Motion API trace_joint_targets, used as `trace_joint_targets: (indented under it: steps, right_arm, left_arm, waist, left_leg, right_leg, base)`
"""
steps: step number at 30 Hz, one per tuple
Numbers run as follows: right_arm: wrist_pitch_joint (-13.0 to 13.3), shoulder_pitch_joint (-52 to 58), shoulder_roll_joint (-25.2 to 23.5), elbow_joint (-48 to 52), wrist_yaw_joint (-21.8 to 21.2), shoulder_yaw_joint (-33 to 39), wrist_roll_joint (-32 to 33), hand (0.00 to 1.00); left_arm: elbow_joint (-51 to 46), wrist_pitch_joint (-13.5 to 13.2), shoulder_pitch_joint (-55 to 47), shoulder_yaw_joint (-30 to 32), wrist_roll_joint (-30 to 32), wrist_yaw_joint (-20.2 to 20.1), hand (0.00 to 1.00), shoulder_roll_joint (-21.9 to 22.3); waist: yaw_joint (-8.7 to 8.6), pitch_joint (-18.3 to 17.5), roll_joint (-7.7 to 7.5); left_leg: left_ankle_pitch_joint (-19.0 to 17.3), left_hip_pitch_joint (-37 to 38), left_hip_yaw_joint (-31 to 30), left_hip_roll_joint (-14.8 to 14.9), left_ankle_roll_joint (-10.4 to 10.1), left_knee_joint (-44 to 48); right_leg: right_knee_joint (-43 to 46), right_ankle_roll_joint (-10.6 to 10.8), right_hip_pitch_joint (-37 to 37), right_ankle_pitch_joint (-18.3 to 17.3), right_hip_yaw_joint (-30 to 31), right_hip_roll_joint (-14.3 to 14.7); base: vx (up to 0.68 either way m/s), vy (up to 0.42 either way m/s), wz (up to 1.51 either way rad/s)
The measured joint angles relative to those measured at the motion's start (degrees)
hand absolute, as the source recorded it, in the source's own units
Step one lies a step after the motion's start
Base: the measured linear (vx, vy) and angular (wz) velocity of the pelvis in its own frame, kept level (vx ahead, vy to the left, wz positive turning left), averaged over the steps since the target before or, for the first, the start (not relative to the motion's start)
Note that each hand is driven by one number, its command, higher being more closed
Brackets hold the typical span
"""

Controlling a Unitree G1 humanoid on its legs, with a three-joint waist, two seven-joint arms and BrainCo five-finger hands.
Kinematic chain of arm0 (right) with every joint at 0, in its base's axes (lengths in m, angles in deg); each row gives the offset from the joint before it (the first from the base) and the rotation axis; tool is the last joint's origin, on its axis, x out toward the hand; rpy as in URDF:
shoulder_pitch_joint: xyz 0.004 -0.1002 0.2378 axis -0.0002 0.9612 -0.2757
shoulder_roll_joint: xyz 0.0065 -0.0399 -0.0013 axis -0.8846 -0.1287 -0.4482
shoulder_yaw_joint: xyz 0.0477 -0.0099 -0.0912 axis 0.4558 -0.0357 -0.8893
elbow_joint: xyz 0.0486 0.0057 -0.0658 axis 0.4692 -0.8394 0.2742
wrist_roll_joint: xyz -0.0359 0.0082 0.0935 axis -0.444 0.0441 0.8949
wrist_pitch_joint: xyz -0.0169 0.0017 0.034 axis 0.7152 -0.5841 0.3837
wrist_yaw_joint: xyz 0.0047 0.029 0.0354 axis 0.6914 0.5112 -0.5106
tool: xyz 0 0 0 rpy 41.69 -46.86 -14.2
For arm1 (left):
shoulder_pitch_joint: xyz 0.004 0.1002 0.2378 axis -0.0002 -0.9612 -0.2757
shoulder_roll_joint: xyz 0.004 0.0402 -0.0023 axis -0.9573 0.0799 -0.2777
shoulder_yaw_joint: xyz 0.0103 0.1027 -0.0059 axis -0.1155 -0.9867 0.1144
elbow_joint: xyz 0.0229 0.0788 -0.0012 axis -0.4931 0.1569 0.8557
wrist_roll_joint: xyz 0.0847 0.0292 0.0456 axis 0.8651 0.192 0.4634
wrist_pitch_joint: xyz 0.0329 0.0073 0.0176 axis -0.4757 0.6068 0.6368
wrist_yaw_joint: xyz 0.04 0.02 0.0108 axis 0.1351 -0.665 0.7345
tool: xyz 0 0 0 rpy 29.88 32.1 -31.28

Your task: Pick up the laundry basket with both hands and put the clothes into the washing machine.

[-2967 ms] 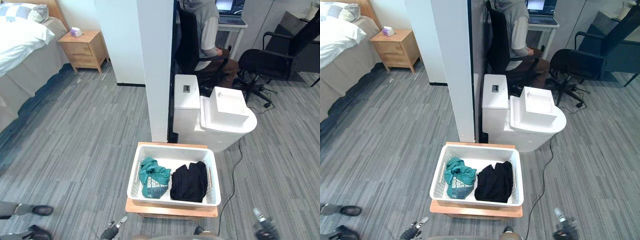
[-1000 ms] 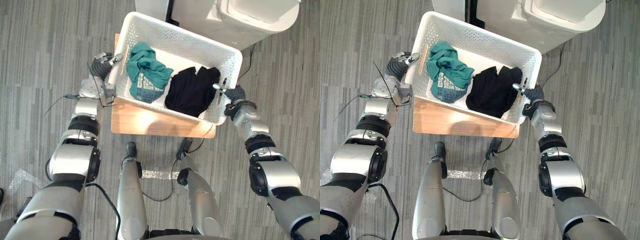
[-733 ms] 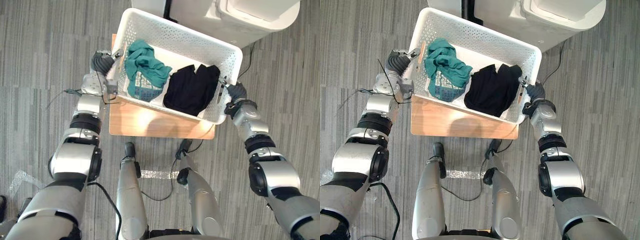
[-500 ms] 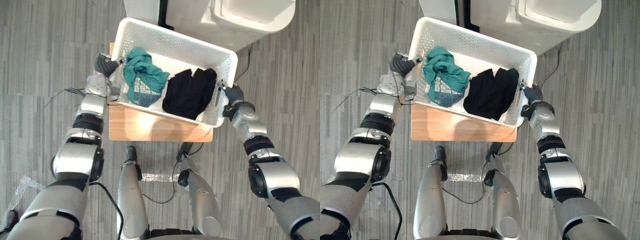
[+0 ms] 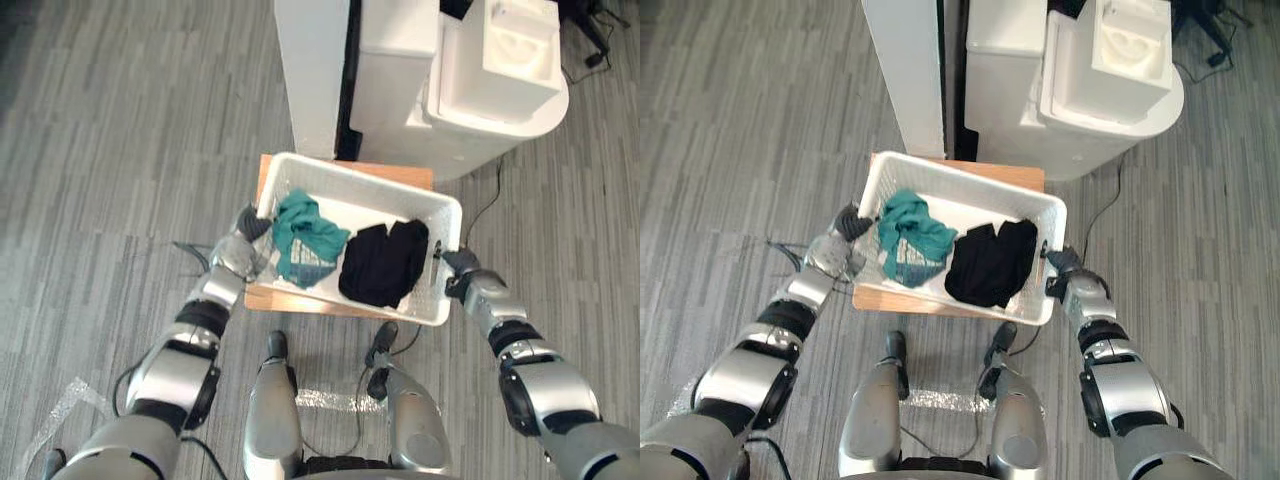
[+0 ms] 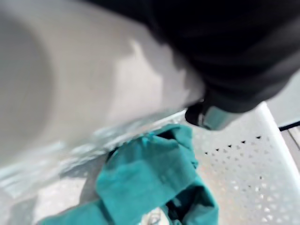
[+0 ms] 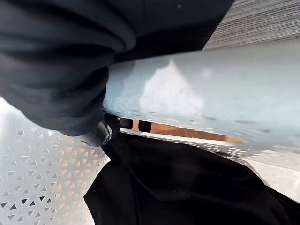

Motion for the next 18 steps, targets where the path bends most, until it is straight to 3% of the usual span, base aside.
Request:
trace_joint_targets:
  steps: [6, 11, 14, 18]
  right_arm:
    - [-2.27, 17.71, -1.99, 14.92, -2.17, 3.18, -1.05, 1.0]
    - [-2.98, 33.87, -3.61, 26.79, -4.43, 9.28, -2.51, 1.0]
    - [-3.03, 36.73, -4.45, 29.46, -4.69, 10.34, -2.83, 1.0]
    - [-3.4, 38.63, -5.4, 30.83, -4.7, 10.35, -3.24, 1.0]
  left_arm:
    - [-13.78, -0.01, -19.33, 3.22, -8.52, -1.8, 1.0, 2.44]
    - [-24.43, -0.61, -35.94, 3.7, -13.89, -4.99, 1.0, 7.82]
    - [-24.91, -1.37, -39.25, 3.62, -17.99, -5.27, 1.0, 8.72]
    - [-26.58, -1.07, -41.63, 3.08, -19.64, -6.48, 1.0, 8.53]
  waist:
    - [-0.03, -5.97, 1.13]
    - [-0.26, -15.82, 0.83]
    - [-1.41, -17.97, 0.61]
    - [-1.44, -18.65, 0.65]
  left_leg:
    - [-0.02, 3.62, 0.13, -0.32, 0.02, -2.73]
    - [0.11, 8.62, 0.37, -1.59, 0.21, -7.23]
    - [0.11, 10.52, 0.4, -1.92, 0.21, -8.27]
    - [-0.51, 11.88, 0.39, -0.68, 0.17, -7.15]
  right_leg:
    - [-1.82, 0.41, 3.34, -0.3, -0.42, 0.22]
    - [-6.77, 1.38, 8.53, 0.37, -0.93, 0.43]
    - [-8.5, 1.65, 10.63, 0.64, -1.01, 0.51]
    - [-10.54, 1.83, 13.3, 1.14, -0.86, 2.11]
  base:
    - [0.05, 0.007, 0.05]
    - [0.11, 0.02, 0.04]
    - [0.04, 0.015, 0.01]
    - [-0.01, -0.017, -0.02]
